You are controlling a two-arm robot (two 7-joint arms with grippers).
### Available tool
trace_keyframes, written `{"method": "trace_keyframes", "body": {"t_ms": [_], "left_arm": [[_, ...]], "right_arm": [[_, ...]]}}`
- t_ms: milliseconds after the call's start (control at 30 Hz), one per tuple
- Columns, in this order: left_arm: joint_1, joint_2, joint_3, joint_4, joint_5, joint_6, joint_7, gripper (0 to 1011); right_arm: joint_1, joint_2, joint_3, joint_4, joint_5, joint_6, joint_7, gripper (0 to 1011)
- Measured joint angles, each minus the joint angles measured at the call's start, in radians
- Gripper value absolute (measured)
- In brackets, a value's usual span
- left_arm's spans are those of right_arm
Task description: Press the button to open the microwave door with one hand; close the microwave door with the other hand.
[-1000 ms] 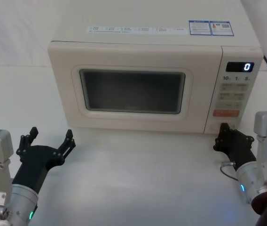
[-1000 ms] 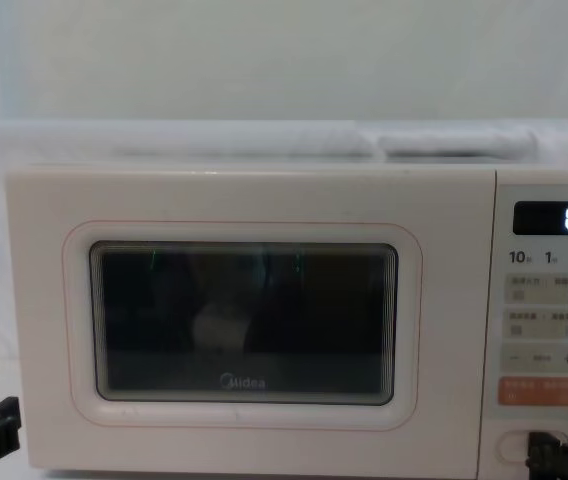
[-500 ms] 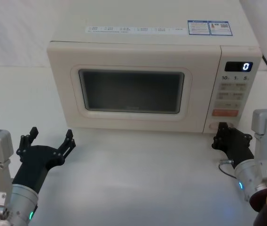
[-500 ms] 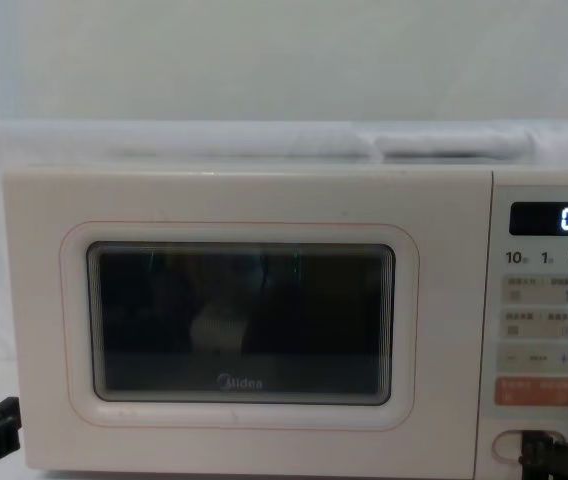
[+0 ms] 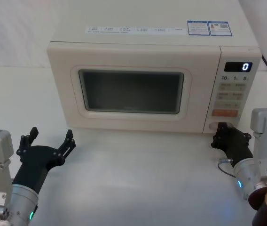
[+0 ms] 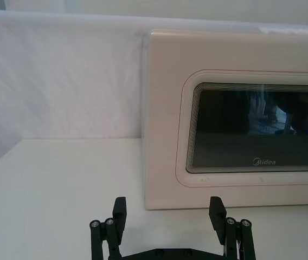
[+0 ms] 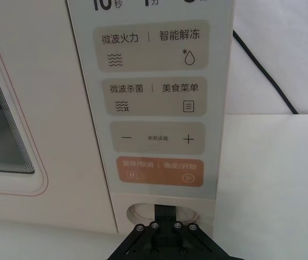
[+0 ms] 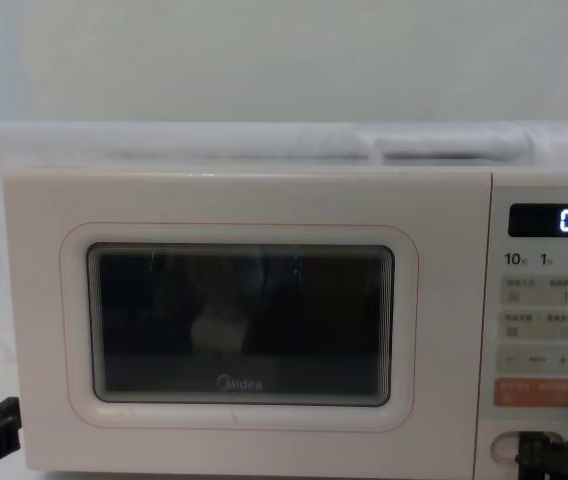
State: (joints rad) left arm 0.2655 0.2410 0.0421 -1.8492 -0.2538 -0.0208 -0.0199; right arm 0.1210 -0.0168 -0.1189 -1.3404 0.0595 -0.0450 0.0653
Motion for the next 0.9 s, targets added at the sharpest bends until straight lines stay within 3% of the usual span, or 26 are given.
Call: {"method": "trace_keyframes", "body": {"t_ms": [900], "left_arm": [[0.000,0.000,0.000,0.000,0.000,0.000,0.000,1001]], "right_arm": [[0.018,-0.004,0.009,0.024,0.004,-0.002,-0.003,0]]}}
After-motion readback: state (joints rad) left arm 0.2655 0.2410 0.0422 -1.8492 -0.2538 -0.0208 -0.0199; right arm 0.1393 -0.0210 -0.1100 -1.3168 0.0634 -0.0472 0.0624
